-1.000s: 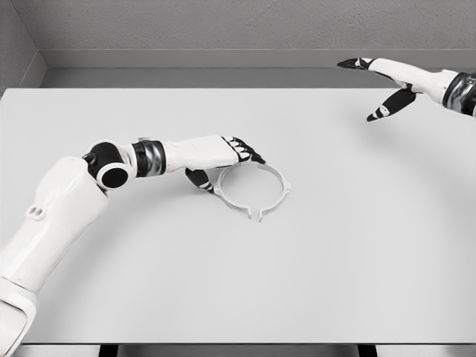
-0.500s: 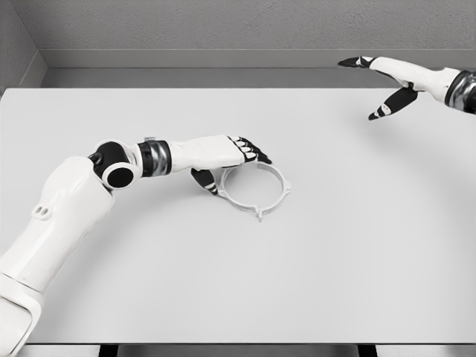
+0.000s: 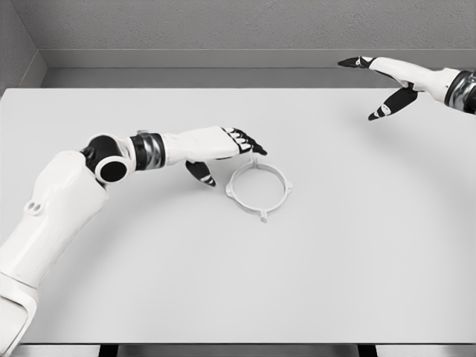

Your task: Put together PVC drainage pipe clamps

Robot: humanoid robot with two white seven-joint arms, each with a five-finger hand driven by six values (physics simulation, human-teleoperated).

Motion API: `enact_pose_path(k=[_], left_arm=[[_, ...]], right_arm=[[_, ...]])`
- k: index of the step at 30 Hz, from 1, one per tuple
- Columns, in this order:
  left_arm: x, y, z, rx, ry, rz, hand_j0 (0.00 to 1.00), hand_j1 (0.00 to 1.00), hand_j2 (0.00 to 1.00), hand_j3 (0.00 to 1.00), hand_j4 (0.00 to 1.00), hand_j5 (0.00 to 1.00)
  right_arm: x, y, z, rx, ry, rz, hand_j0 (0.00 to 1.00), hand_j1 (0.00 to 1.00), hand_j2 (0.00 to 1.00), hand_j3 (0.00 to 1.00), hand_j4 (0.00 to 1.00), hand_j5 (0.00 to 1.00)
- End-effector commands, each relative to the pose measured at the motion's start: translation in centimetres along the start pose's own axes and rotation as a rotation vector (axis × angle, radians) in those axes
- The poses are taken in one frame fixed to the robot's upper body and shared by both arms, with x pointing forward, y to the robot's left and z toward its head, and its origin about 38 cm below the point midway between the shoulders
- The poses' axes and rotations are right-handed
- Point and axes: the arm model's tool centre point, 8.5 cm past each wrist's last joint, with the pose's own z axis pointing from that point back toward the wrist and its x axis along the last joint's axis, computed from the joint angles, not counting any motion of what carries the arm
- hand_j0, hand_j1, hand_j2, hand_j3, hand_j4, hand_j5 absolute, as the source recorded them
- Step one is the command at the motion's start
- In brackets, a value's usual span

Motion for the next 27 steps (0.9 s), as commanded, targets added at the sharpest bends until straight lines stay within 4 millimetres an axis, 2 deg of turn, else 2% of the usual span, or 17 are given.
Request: enact_pose_path(k=[1,3,5,7,9,11,13,14,16,18,21,27], left_arm=[[-0.2,0.2,0.2,0.009,0.004,0.006,1.0,1.0,1.0,1.0,1.0,1.0],[-0.7,0.7,0.6,0.021,0.018,0.008,1.0,1.0,1.0,1.0,1.0,1.0],[-2.6,1.8,1.8,0.066,0.071,0.04,1.0,1.0,1.0,1.0,1.0,1.0],[-2.9,3.2,0.0,0.096,0.068,0.083,1.0,1.0,1.0,1.0,1.0,1.0],[-2.8,2.9,-2.0,0.076,0.06,0.128,1.0,1.0,1.0,1.0,1.0,1.0],[-3.0,3.2,-2.7,0.077,0.062,0.157,1.0,1.0,1.0,1.0,1.0,1.0],[-3.5,3.3,-2.6,0.059,0.08,0.15,1.0,1.0,1.0,1.0,1.0,1.0],[-3.8,2.8,-2.9,0.014,0.11,0.115,0.99,0.99,0.99,0.99,0.99,0.99],[-3.2,2.5,-3.8,-0.022,0.111,0.077,0.99,0.99,0.99,0.99,0.99,0.99],[-3.0,3.0,-4.1,-0.023,0.11,0.06,0.99,0.99,0.99,0.99,0.99,0.99],[-1.3,4.3,-5.8,-0.002,0.067,0.046,0.99,0.99,0.99,0.99,0.99,0.99],[-1.3,4.2,-5.9,-0.018,0.075,0.027,0.99,0.99,0.99,0.99,0.99,0.99]], right_arm=[[0.1,-0.1,0.0,-0.007,-0.003,-0.006,1.0,1.0,1.0,1.0,1.0,1.0],[0.0,-0.2,0.1,-0.011,-0.002,-0.006,1.0,1.0,1.0,1.0,1.0,1.0],[0.0,-0.3,0.2,-0.012,-0.002,-0.006,1.0,1.0,1.0,1.0,1.0,1.0],[-0.3,-0.4,0.5,-0.013,0.006,-0.005,1.0,1.0,1.0,1.0,1.0,1.0],[-0.3,-0.4,0.5,-0.013,0.006,-0.005,1.0,1.0,1.0,1.0,1.0,1.0],[-0.3,-0.4,0.6,-0.013,0.008,-0.004,1.0,1.0,1.0,1.0,1.0,1.0],[-0.3,-0.4,0.5,-0.012,0.007,-0.004,1.0,1.0,1.0,1.0,1.0,1.0],[-0.2,-0.4,0.5,-0.013,0.006,-0.003,1.0,1.0,1.0,1.0,1.0,1.0],[-0.3,-0.4,0.6,-0.013,0.008,-0.004,1.0,1.0,1.0,1.0,1.0,1.0],[-0.2,-0.4,0.5,-0.013,0.006,-0.003,1.0,1.0,1.0,1.0,1.0,1.0],[-0.3,-0.4,0.5,-0.012,0.007,-0.004,1.0,1.0,1.0,1.0,1.0,1.0],[-0.1,-0.5,0.4,-0.013,0.004,-0.002,1.0,1.0,1.0,1.0,1.0,1.0]])
